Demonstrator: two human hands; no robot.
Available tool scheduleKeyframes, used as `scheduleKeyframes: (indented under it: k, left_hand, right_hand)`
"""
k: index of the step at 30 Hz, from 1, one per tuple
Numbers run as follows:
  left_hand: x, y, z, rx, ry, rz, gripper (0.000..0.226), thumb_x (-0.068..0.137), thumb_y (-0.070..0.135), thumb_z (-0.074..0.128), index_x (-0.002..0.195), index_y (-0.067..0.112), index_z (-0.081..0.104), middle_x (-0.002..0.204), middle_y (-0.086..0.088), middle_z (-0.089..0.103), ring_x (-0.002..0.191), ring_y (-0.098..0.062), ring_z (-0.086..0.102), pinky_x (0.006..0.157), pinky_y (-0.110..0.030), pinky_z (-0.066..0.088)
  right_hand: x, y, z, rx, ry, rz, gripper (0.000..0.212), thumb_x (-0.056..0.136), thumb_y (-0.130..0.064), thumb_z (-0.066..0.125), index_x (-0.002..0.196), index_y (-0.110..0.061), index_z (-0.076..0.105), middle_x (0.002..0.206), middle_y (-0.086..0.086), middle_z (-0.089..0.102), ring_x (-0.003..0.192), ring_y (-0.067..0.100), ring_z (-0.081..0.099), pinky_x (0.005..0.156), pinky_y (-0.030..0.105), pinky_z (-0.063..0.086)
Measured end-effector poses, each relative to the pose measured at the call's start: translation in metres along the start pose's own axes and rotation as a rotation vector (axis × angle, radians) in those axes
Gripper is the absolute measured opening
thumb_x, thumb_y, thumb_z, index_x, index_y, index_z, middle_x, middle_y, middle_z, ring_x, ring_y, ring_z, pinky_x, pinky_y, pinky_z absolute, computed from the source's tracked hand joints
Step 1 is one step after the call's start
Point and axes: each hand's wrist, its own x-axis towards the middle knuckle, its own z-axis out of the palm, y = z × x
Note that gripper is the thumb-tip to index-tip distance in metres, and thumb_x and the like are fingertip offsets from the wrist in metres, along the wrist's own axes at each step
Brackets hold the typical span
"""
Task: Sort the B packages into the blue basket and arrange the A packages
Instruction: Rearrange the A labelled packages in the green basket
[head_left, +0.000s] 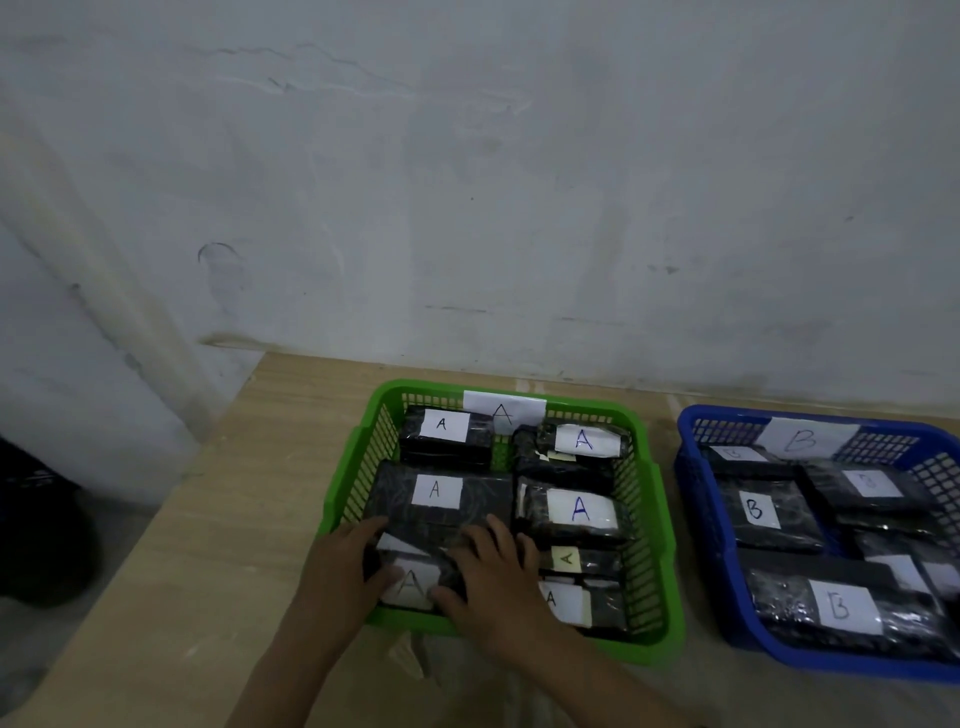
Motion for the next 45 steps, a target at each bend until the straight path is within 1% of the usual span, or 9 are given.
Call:
scheduleKeyframes:
  k: [4, 7, 11, 15, 20, 27, 34, 37, 45]
  left_hand:
    - [-0.002, -0.001, -0.003, -0.161, 0.06, 0.038, 0.038, 0.077, 0.017, 0.07, 0.113, 0.014, 0.058, 0.102, -0.005, 0.056, 0.098, -0.022, 0.053, 0.079, -0.025, 0.04]
    - [0.002, -0.001, -0.008, -0.284, 0.207, -0.007, 0.024, 0.086, 0.009, 0.057, 0.11, 0.006, 0.06, 0.106, -0.014, 0.059, 0.097, -0.027, 0.056, 0.078, -0.028, 0.041]
    - [0.008, 0.001, -0.003, -0.225, 0.12, -0.046, 0.036, 0.09, 0.011, 0.051, 0.126, 0.007, 0.048, 0.127, -0.017, 0.054, 0.111, -0.029, 0.052, 0.086, -0.029, 0.041]
    - [0.01, 0.007, 0.01, -0.154, -0.06, -0.109, 0.061, 0.085, 0.023, 0.061, 0.137, 0.01, 0.032, 0.134, -0.015, 0.047, 0.12, -0.029, 0.047, 0.097, -0.039, 0.043]
    - [0.013, 0.014, 0.015, -0.118, 0.063, -0.135, 0.055, 0.079, 0.018, 0.067, 0.128, 0.01, 0.043, 0.126, -0.015, 0.051, 0.113, -0.03, 0.049, 0.087, -0.034, 0.042]
    - [0.014, 0.012, -0.018, -0.403, 0.503, -0.068, 0.007, 0.087, 0.007, 0.053, 0.094, 0.01, 0.053, 0.082, -0.003, 0.054, 0.074, -0.018, 0.048, 0.054, -0.017, 0.032]
    - [0.014, 0.009, -0.027, -0.496, 0.549, -0.101, 0.011, 0.087, 0.009, 0.052, 0.098, 0.011, 0.054, 0.083, -0.003, 0.055, 0.069, -0.009, 0.048, 0.054, -0.016, 0.034]
    - [0.013, 0.004, -0.026, -0.536, 0.588, -0.135, 0.012, 0.087, 0.008, 0.053, 0.099, 0.009, 0.056, 0.085, -0.004, 0.056, 0.071, -0.012, 0.048, 0.055, -0.016, 0.035]
    - [0.018, -0.002, -0.031, -0.654, 0.673, -0.155, 0.015, 0.087, 0.01, 0.053, 0.102, 0.013, 0.055, 0.09, -0.005, 0.058, 0.08, -0.02, 0.055, 0.07, -0.031, 0.043]
  right_hand:
    - [-0.003, 0.001, -0.004, 0.221, 0.062, 0.058, 0.025, 0.089, -0.034, 0.05, 0.11, -0.021, 0.044, 0.124, 0.005, 0.045, 0.12, 0.025, 0.023, 0.098, 0.039, 0.025]
    - [-0.009, 0.011, -0.015, 0.526, 0.189, 0.104, 0.015, 0.088, -0.032, 0.054, 0.094, -0.029, 0.041, 0.103, 0.005, 0.055, 0.098, 0.024, 0.042, 0.077, 0.033, 0.042]
    - [-0.012, 0.028, -0.039, 0.67, 0.394, 0.167, 0.013, 0.091, -0.027, 0.052, 0.094, -0.024, 0.04, 0.087, -0.003, 0.053, 0.073, 0.013, 0.05, 0.054, 0.018, 0.036]
    - [-0.017, 0.036, -0.048, 0.645, 0.413, 0.157, 0.012, 0.091, -0.025, 0.051, 0.096, -0.02, 0.042, 0.08, -0.003, 0.053, 0.064, 0.011, 0.048, 0.056, 0.027, 0.036]
    - [-0.02, 0.038, -0.046, 0.594, 0.4, 0.167, 0.011, 0.091, -0.025, 0.052, 0.094, -0.024, 0.042, 0.086, -0.004, 0.059, 0.087, 0.025, 0.056, 0.086, 0.045, 0.041]
    - [-0.018, 0.042, -0.043, 0.576, 0.41, 0.172, 0.011, 0.092, -0.024, 0.049, 0.102, -0.024, 0.045, 0.096, -0.001, 0.056, 0.096, 0.024, 0.054, 0.085, 0.041, 0.044]
    - [-0.006, 0.019, -0.02, 0.435, 0.05, 0.089, 0.026, 0.096, -0.03, 0.036, 0.122, -0.032, 0.039, 0.126, 0.005, 0.052, 0.105, 0.023, 0.03, 0.088, 0.034, 0.027]
    - [-0.003, 0.009, -0.011, 0.387, 0.007, 0.06, 0.028, 0.096, -0.029, 0.039, 0.124, -0.03, 0.041, 0.129, 0.005, 0.051, 0.115, 0.028, 0.033, 0.089, 0.033, 0.023]
    - [0.005, 0.002, -0.001, 0.209, -0.03, 0.019, 0.036, 0.095, -0.029, 0.042, 0.131, -0.031, 0.044, 0.106, 0.001, 0.037, 0.113, 0.026, 0.041, 0.089, 0.03, 0.03]
